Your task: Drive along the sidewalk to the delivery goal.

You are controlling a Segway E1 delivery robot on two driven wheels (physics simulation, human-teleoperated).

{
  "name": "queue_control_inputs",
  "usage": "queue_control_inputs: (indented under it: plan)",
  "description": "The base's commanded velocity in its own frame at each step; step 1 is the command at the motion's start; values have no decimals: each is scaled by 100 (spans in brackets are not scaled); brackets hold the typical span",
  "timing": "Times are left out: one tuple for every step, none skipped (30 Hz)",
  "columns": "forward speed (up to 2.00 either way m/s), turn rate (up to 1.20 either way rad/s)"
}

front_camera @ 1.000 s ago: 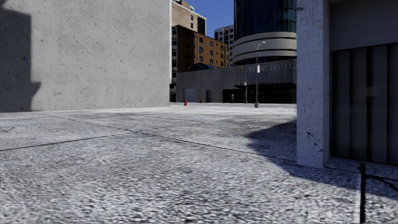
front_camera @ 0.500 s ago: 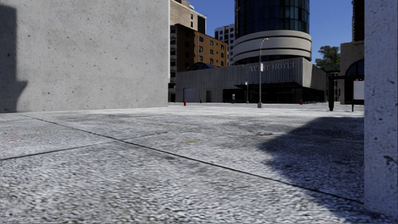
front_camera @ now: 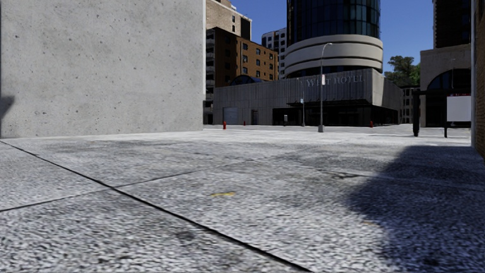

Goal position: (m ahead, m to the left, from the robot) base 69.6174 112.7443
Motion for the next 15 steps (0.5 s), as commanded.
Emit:
queue_control_inputs:
  plan:
    - [200, 0]
    - [200, 0]
    - [200, 0]
    - [200, 0]
    - [200, 0]
    - [200, 0]
    - [200, 0]
    - [200, 0]
    - [200, 0]
    - [200, 0]
    - [200, 0]
    - [200, 0]
    - [200, 0]
    - [200, 0]
    - [200, 0]
